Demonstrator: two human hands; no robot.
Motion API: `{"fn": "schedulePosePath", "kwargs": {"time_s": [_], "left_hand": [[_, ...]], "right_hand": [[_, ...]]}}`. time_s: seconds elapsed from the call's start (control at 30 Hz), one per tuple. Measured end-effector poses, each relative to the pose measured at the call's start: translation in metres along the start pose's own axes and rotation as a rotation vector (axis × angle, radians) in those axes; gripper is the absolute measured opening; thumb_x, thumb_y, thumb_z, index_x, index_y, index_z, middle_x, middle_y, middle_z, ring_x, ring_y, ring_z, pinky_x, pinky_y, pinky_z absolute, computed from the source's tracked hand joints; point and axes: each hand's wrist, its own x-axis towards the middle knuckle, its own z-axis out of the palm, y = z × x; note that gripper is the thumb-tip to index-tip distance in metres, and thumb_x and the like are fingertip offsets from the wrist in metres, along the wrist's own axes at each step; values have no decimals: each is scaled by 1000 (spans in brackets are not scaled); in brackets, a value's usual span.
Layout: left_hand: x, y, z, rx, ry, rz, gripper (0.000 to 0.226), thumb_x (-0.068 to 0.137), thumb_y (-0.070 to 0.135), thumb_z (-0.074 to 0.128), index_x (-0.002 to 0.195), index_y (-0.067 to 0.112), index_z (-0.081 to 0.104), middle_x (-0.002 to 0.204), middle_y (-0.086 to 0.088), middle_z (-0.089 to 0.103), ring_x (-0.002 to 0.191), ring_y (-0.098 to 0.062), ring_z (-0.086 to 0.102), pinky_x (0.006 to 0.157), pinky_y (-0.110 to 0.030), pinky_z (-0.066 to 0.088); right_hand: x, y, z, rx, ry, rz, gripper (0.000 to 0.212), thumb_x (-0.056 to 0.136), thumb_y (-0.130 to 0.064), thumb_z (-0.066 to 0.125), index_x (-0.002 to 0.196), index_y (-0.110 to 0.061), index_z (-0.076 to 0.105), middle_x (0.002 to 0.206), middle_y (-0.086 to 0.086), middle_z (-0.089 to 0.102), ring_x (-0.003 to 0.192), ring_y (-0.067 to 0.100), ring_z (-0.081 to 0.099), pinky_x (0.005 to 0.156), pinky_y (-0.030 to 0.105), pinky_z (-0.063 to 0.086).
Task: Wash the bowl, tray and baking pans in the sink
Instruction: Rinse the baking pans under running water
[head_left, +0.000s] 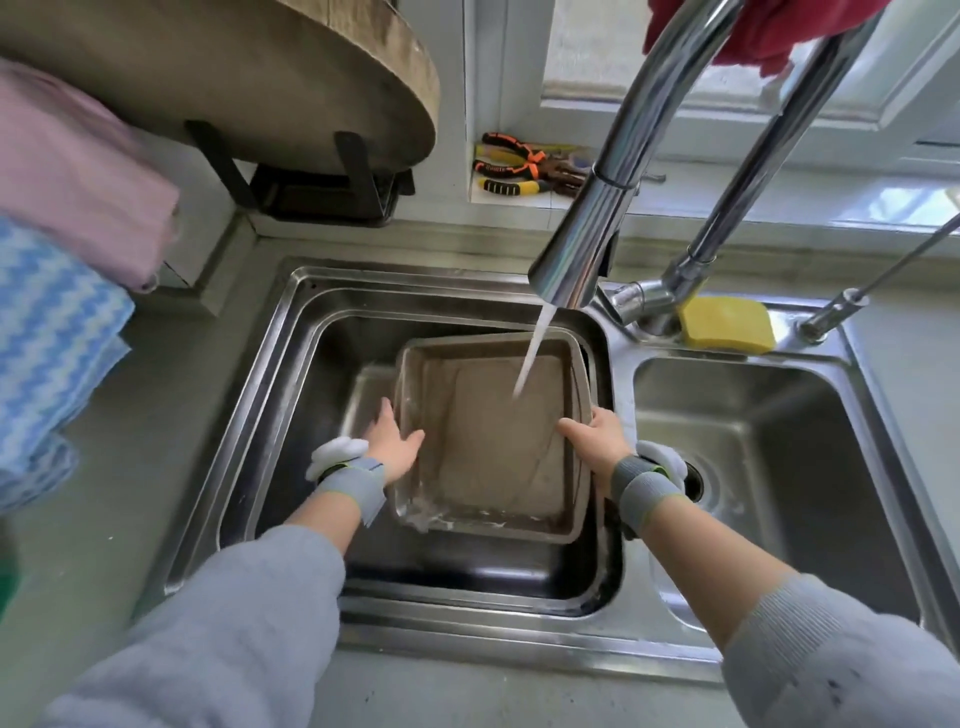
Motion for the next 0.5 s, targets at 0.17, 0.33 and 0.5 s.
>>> {"fn": "schedulePosePath", "kwargs": {"time_s": [0.17,0.33,0.5], "left_hand": [[5,-5,2,-290,34,-52,56,95,25,54,142,3,34,143,-14,46,130,-31,45,107,-33,35],[3,0,2,-366,92,-108,41,96,17,52,131,-3,48,130,-17,56,118,-36,55,89,-34,43],[-5,0,-21,-456,373,-18,34,92,20,58,113,-7,53,117,-22,60,109,-36,56,88,-35,41]], "right_hand": [[1,-13,1,76,5,-124,28,89,5,51,81,-20,61,72,0,65,64,12,62,52,15,52],[4,-21,1,96,9,-180,29,85,6,55,74,-20,64,69,1,63,63,13,60,59,23,53],[11,-28,11,246,25,-120,12,86,-3,65,80,-14,65,76,5,66,69,17,65,67,28,58]]}}
